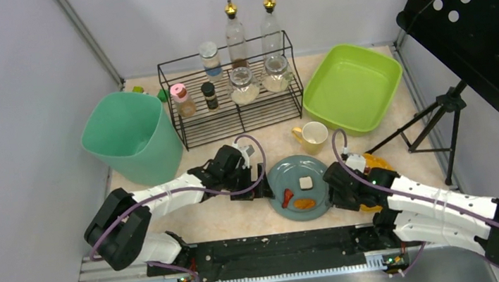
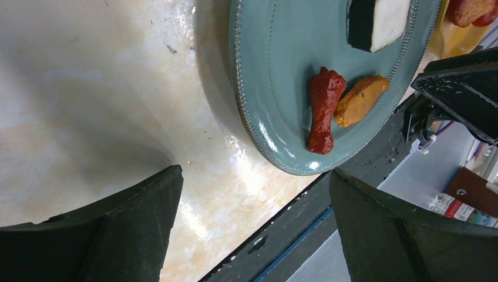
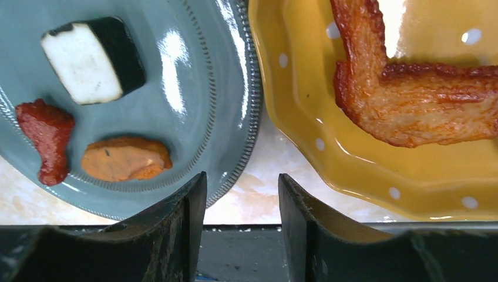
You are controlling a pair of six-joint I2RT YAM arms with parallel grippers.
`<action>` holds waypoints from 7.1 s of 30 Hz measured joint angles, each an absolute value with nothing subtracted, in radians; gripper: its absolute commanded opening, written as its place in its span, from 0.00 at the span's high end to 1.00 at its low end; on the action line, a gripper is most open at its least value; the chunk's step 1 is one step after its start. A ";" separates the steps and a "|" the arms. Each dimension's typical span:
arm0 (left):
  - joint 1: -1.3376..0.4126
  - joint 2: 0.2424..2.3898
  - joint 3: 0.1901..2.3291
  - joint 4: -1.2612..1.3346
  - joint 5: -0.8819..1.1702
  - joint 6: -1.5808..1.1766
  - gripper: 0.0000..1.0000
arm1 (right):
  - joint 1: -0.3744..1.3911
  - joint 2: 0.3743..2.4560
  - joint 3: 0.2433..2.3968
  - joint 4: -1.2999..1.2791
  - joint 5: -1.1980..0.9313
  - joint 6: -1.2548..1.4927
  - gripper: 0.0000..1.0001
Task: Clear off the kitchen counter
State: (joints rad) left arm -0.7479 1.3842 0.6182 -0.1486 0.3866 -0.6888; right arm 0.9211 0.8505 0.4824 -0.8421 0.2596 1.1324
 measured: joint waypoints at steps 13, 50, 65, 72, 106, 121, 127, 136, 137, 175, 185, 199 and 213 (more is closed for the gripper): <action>-0.743 1.393 0.619 -0.143 0.381 -0.681 0.01 | 0.921 0.935 0.472 -0.730 0.298 1.191 0.63; -0.568 1.130 0.495 -0.297 0.287 -0.683 0.01 | 0.945 1.252 0.546 -0.345 0.304 1.057 1.00; -0.506 1.118 0.466 -0.292 0.302 -0.682 0.01 | 0.949 1.248 0.545 -0.335 0.302 1.053 0.74; -0.506 1.118 0.463 -0.286 0.306 -0.682 0.01 | 0.963 1.216 0.546 -0.371 0.293 1.059 0.64; -0.503 1.201 0.463 -0.157 0.393 -0.688 0.01 | 0.967 1.180 0.565 -0.452 0.345 1.075 0.97; -0.502 1.268 0.426 0.038 0.475 -0.729 0.05 | 0.966 1.203 0.563 -0.400 0.377 1.074 0.98; -0.500 1.274 0.409 0.083 0.494 -0.732 0.05 | 0.966 1.206 0.560 -0.390 0.382 1.074 0.98; -0.497 1.225 0.342 0.154 0.505 -0.734 0.05 | 0.966 1.208 0.556 -0.383 0.384 1.074 0.99; -0.497 1.220 0.335 0.159 0.508 -0.735 0.05 | 0.966 1.208 0.556 -0.383 0.385 1.074 0.99; -0.548 1.415 0.244 0.364 0.690 -0.912 0.84 | 0.969 1.171 0.511 -0.348 0.365 1.089 0.97; -0.547 1.418 0.236 0.384 0.691 -0.922 1.00 | 0.969 1.165 0.511 -0.355 0.357 1.090 0.86; -0.523 1.269 0.198 0.340 0.666 -0.933 1.00 | 0.980 1.082 0.512 -0.516 0.336 1.092 0.79; -0.451 1.225 0.157 0.364 0.714 -1.037 1.00 | 0.980 1.021 0.512 -0.594 0.339 1.093 0.79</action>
